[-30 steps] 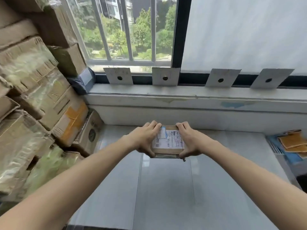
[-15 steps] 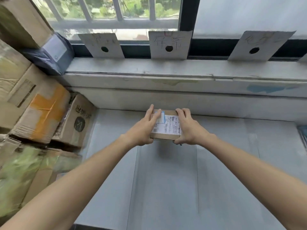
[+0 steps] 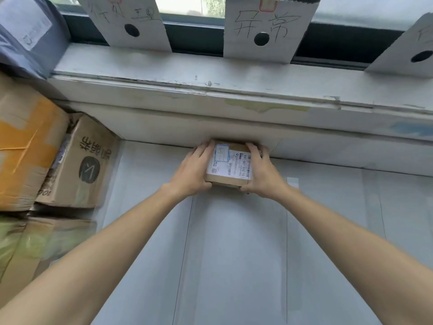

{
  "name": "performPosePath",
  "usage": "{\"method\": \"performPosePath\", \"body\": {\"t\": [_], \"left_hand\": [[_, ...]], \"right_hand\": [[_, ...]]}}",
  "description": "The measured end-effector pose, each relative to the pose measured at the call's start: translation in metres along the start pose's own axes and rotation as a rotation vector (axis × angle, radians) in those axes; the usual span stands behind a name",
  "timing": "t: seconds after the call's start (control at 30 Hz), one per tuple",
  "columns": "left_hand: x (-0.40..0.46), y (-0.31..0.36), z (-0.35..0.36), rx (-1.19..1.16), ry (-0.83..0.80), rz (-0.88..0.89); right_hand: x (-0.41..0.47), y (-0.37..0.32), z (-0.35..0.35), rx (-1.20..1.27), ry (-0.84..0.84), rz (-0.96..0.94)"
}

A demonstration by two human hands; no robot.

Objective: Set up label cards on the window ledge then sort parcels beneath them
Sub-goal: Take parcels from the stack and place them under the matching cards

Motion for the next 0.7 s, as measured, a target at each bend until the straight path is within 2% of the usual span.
{"method": "performPosePath", "body": {"t": [0.23,0.63,0.7], "left_hand": [[0.003,-0.012,0.019,-0.048,-0.088,-0.145],[0.01,-0.012,0.014,-0.099,-0.056,-0.108],[0.011,-0.012,0.013,-0.092,-0.097,-0.109]], "right_hand": [[0.005,0.004,0.014,0.125,0.044,0.017],[0.008,-0.005,0.018,0.052,0.008,0.023],[0.007,-0.007,0.019,0.024,-0.014,0.034]]}}
Point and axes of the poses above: each hand's wrist, its own x-axis towards the middle knuckle, its own z-axis out of the palm, y = z × x, the point moved 5 cm from there along x, towards the middle knuckle, and after that the axes turned 11 degrees about y, right-handed, at the moved point
